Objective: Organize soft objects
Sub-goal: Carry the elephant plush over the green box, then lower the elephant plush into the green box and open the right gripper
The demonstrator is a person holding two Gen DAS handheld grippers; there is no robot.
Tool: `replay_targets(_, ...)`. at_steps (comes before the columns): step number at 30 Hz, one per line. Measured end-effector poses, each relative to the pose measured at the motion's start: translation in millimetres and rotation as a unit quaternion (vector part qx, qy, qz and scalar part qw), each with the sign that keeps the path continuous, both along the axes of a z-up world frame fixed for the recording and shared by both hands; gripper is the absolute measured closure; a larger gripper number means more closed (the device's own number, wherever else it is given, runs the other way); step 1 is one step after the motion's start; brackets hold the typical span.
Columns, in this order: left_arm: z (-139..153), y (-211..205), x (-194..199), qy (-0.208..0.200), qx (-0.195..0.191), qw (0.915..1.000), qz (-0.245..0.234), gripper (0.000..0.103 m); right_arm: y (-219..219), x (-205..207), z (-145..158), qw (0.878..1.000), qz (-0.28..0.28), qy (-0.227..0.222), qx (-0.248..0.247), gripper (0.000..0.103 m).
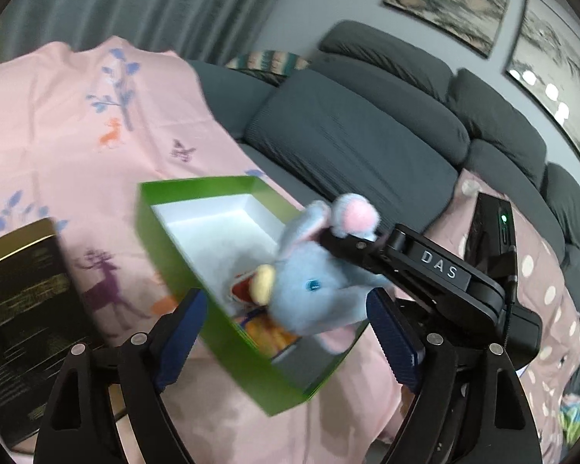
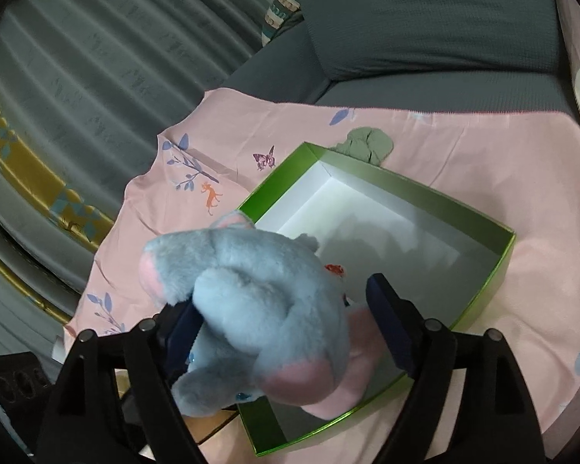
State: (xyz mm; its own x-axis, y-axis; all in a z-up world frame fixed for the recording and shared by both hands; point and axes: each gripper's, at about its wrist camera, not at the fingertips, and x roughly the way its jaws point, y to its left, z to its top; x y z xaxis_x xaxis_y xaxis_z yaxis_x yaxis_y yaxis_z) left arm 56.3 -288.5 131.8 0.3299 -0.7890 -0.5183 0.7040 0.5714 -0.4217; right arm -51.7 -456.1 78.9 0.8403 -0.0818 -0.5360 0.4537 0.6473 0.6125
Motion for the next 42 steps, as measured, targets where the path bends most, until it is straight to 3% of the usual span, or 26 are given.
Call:
replay_targets(7, 13.0, 64.0, -3.1, 0.008, -0.015, 0.9974, 0.070, 0.011, 14.1, -5.5, 13.0, 0.999, 0.000, -0.019, -0.033, 0.014)
replay_targets(13, 22.6, 128.9, -22.2, 0.008, -0.030, 0.9826, 0.183, 0.011, 26.7, -10.8, 22.2, 0.998, 0.005, -0.038, -0.056, 0.008)
replay_targets(20, 27.2, 194.4, -48.4, -0.021, 0.020, 0.9634, 0.267, 0.011, 39.1, -13.0, 31.4, 0.996, 0.003, -0.049, -0.070, 0.008)
replay_targets(26, 16.4, 238.0, -54.1, -0.010, 0.039, 0.9534, 0.299, 0.011, 28.1, 12.6, 39.3, 0.995, -0.028, -0.013, -0.097, 0.008)
replay_targets(30, 11.0, 258.5, -55.2, -0.014, 0.055, 0.9444, 0.324, 0.011, 20.5, 27.5, 20.9, 0.995, -0.041, 0.051, -0.075, 0.001)
replay_targets(35, -8.7, 294.0, -48.2, 0.016, 0.039, 0.9355, 0.351, 0.011, 17.1, 34.4, 6.4, 0.977, -0.063, 0.177, -0.103, 0.001)
replay_targets(40, -39.4, 327.0, -41.2, 0.043, 0.051, 0.9175, 0.392, 0.011, 11.1, 14.7, 15.0, 0.984, -0.063, 0.149, -0.070, 0.001)
replay_targets(42, -47.8, 339.9, -39.1, 0.052, 0.050, 0.9106, 0.407, 0.011, 17.6, 4.6, 23.3, 0.988, -0.067, 0.117, -0.072, 0.001)
